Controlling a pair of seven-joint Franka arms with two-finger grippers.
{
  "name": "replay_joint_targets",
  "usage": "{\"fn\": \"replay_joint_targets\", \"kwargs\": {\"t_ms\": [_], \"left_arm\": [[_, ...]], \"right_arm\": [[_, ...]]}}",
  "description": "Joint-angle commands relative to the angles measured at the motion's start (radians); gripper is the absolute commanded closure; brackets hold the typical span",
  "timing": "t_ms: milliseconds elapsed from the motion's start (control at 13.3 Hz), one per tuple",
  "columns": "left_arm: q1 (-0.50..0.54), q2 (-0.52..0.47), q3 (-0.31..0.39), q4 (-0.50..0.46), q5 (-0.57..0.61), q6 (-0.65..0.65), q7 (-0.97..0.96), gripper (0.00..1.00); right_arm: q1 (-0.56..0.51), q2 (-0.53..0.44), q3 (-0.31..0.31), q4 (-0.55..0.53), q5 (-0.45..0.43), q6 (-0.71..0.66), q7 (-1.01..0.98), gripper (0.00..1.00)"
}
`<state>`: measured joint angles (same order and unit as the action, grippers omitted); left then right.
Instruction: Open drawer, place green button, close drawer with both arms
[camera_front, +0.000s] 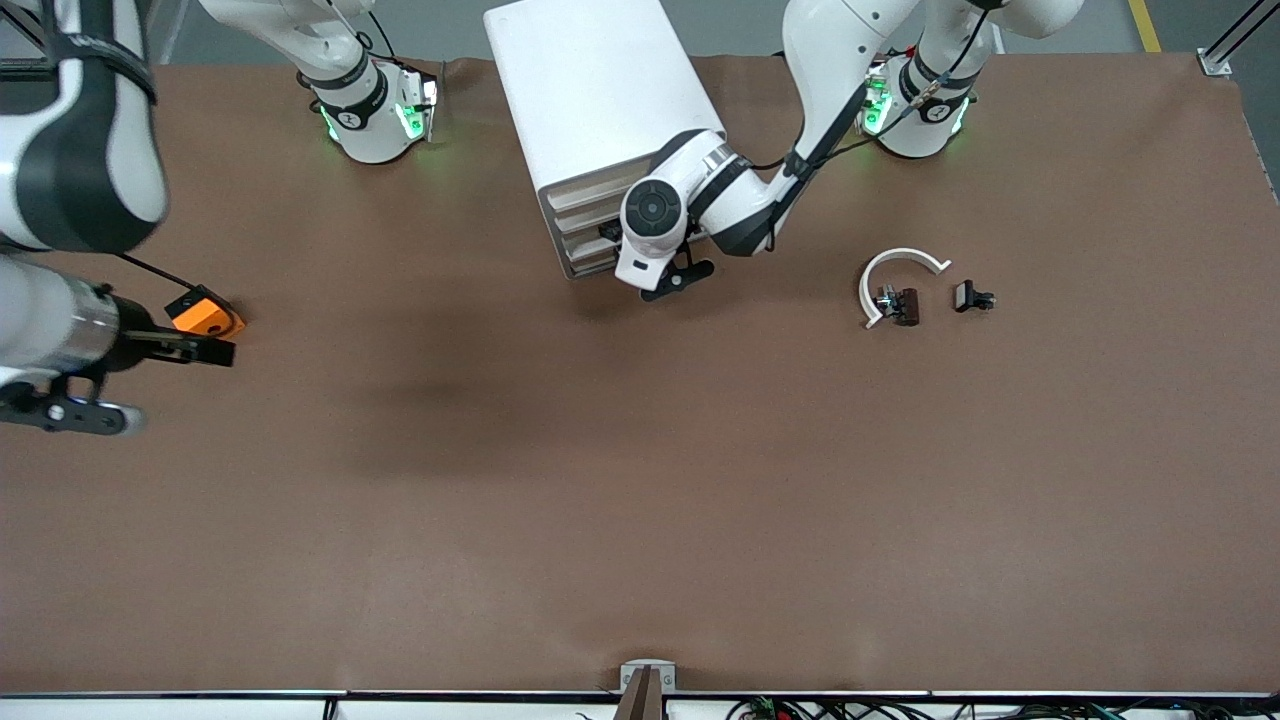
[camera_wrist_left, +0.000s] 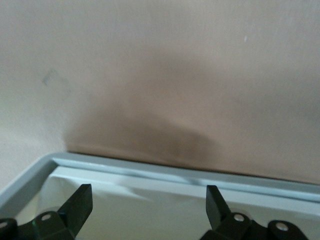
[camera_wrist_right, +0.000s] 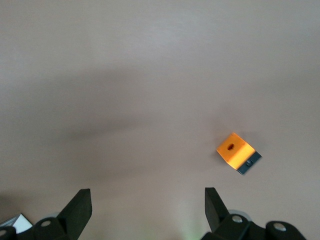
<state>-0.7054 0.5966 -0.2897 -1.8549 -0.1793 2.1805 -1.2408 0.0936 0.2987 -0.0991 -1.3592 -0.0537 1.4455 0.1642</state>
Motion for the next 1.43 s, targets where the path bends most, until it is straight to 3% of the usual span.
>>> {"fn": "replay_joint_targets", "kwargs": {"t_ms": [0,226,452,754,905,1131,1357], "left_arm": [[-0.014,0.018,0.0,0.022,-0.011,-0.007,-0.011,0.0],[0.004,0.014,0.017,0.061,0.0,-0.007,-0.019,0.0],[0.018,0.003,0.128,0.106,0.033,-0.007,-0.016,0.0],[0.021,-0.063,0.282,0.134,0.303,-0.008,-0.016,0.0],[0.058,-0.113,0.329,0.134,0.33,-0.008,-0.005,0.0],[0.196,-0.185,0.33,0.141,0.348,-0.014,0.133,0.0],[0.302,-0.251,0.33,0.157,0.348,-0.067,0.265,0.0]], "right_arm": [[-0.054,-0.084,0.021,-0.021,-0.032,-0.036,-0.067,0.0],[-0.091,-0.102,0.021,-0.015,-0.035,-0.039,-0.227,0.0],[-0.106,-0.104,0.019,0.063,-0.034,-0.037,-0.226,0.0],[-0.1,-0.111,0.032,0.081,-0.014,-0.034,-0.215,0.0],[-0.126,-0.168,0.022,0.042,0.064,-0.001,-0.23,0.0],[-0.124,-0.233,0.025,-0.033,0.066,0.003,-0.23,0.0],[-0.127,-0.349,0.025,-0.202,0.068,0.071,-0.229,0.0]]}}
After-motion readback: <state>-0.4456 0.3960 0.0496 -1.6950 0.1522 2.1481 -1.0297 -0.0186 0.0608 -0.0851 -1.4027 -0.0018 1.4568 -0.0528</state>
